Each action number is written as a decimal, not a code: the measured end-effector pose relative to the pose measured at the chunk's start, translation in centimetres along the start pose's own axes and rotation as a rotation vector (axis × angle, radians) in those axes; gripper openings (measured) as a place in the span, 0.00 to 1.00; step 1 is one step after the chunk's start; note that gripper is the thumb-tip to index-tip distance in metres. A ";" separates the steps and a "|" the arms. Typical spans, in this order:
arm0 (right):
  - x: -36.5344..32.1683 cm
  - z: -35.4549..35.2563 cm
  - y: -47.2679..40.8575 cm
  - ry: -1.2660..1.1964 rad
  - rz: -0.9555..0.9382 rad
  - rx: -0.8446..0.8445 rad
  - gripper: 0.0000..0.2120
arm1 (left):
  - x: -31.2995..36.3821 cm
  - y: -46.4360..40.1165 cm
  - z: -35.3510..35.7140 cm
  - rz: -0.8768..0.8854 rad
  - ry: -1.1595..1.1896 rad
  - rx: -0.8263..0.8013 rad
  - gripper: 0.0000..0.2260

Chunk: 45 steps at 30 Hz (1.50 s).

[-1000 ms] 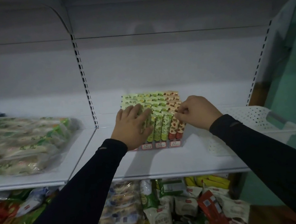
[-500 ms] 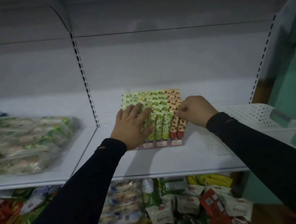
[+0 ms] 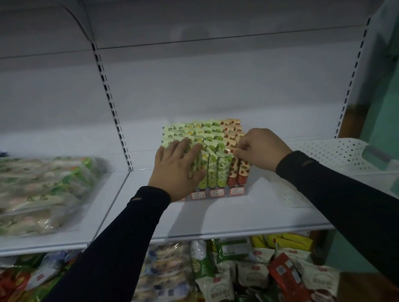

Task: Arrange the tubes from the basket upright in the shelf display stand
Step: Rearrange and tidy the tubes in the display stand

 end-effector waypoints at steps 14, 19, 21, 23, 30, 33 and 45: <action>-1.9 1.5 2.7 0.130 -0.265 -0.116 0.12 | 0.2 0.0 -0.1 -0.020 -0.012 -0.004 0.30; -1.4 3.3 3.9 0.138 -0.301 -0.250 0.14 | 0.1 0.0 -0.1 -0.016 -0.019 0.008 0.31; -0.9 4.2 4.5 0.127 -0.339 -0.326 0.09 | 0.1 0.0 -0.1 -0.012 -0.017 0.010 0.31; -0.8 4.6 5.1 0.189 -0.428 -0.335 0.15 | 0.2 0.0 -0.1 -0.010 -0.015 0.012 0.31; -0.2 6.2 6.1 0.342 -0.684 -0.431 0.24 | 0.1 0.1 0.1 -0.012 -0.022 0.016 0.31; 0.1 6.3 6.0 0.240 -0.621 -0.435 0.22 | 0.2 0.1 0.1 -0.010 -0.025 0.017 0.32; -0.8 2.9 4.7 -0.210 -0.103 0.001 0.17 | 0.1 0.1 -0.1 -0.013 -0.020 0.002 0.31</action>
Point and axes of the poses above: each hand's wrist, its own y-axis away from the middle knuckle, its own z-axis out of the palm, x = y × z, the point moved 1 cm from there along -y, towards the middle knuckle
